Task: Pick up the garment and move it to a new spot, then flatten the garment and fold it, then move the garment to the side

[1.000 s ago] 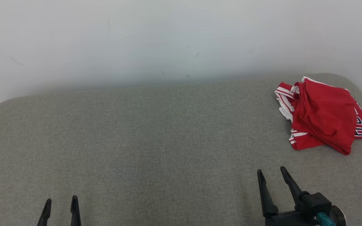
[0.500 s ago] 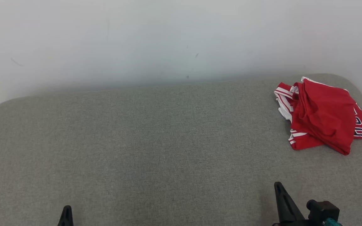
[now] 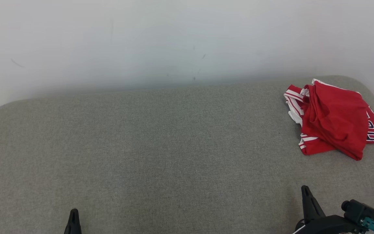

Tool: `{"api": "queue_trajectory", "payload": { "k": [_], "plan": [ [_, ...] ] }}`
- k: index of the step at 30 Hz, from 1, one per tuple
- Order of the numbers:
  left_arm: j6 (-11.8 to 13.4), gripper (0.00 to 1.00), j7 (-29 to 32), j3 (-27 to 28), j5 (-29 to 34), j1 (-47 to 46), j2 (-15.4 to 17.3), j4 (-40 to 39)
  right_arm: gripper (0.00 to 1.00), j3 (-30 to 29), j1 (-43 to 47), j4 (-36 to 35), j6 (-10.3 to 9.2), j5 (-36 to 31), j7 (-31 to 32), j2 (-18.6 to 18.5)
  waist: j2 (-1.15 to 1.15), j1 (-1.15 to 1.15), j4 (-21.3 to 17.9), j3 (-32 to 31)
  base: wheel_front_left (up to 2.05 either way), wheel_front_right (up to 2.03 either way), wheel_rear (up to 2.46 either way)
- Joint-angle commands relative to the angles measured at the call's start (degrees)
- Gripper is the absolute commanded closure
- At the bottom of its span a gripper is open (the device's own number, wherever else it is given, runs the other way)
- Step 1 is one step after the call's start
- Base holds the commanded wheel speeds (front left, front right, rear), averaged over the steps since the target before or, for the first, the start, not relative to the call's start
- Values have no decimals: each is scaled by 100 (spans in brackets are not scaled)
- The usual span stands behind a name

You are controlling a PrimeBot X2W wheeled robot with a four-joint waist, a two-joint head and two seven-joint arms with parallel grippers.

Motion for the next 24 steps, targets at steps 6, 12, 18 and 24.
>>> {"api": "queue_trajectory", "payload": {
  "k": [6,12,18,24],
  "plan": [
    [-89,100,-32,-135,-738,-241,32,56,100,-253,-273,37,0,761,275,-90,0,0,5,9,0,0,0],
    [-137,100,-36,-240,-1267,-324,34,148,100,-444,-362,122,0,1301,502,-117,0,0,10,17,0,0,0],
    [-182,100,-39,-336,-1778,-402,36,234,100,-633,-444,199,0,1807,726,-140,0,0,14,25,0,0,0],
    [-223,100,-41,-429,-2246,-478,39,315,100,-815,-526,274,0,2272,937,-158,0,0,19,33,0,0,0]
  ]
}}
